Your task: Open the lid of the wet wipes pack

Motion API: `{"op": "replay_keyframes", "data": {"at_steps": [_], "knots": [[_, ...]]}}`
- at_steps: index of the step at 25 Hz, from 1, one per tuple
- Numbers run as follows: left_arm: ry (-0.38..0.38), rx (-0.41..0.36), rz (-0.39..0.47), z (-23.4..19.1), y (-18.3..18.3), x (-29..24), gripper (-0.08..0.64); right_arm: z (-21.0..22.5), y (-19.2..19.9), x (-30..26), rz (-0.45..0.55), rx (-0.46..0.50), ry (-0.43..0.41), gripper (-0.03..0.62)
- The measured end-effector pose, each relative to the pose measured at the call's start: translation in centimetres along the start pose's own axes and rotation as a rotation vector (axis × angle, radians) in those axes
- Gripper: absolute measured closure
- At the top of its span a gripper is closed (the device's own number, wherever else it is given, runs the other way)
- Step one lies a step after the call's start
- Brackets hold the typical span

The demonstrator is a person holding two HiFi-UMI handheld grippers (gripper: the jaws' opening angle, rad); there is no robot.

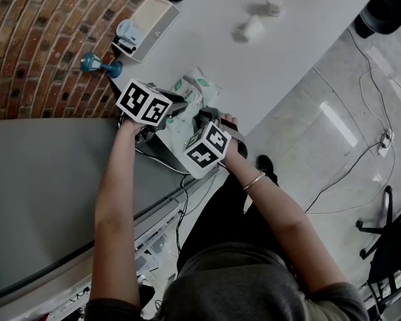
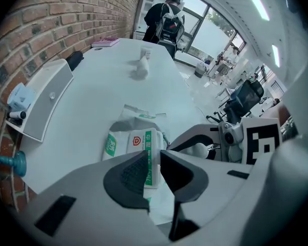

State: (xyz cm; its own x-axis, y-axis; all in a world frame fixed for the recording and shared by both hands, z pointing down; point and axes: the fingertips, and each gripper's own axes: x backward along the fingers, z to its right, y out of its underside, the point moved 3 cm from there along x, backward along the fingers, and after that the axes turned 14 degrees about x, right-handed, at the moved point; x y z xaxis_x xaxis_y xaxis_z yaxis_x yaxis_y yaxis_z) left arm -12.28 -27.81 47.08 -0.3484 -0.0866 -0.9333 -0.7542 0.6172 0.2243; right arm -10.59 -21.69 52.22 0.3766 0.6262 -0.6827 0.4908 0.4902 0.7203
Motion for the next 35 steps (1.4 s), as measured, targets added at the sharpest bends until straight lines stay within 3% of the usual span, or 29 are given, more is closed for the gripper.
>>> {"op": "replay_keyframes", "data": {"at_steps": [5,18,35], "knots": [[-0.055,-0.042,0.025,-0.1,-0.4,1.0,0.495,0.0,0.0,0.0,-0.001,0.0,0.001,0.495],[-0.311,-0.093,0.093,-2.9,-1.8,2.8,0.531,0.1,0.0,0.0,-0.004,0.005,0.006,0.495],[-0.409,-0.092,0.134,-5.4,-2.3,2.3,0.528,0.0,0.0,0.0,-0.001,0.006,0.003,0.495]]}}
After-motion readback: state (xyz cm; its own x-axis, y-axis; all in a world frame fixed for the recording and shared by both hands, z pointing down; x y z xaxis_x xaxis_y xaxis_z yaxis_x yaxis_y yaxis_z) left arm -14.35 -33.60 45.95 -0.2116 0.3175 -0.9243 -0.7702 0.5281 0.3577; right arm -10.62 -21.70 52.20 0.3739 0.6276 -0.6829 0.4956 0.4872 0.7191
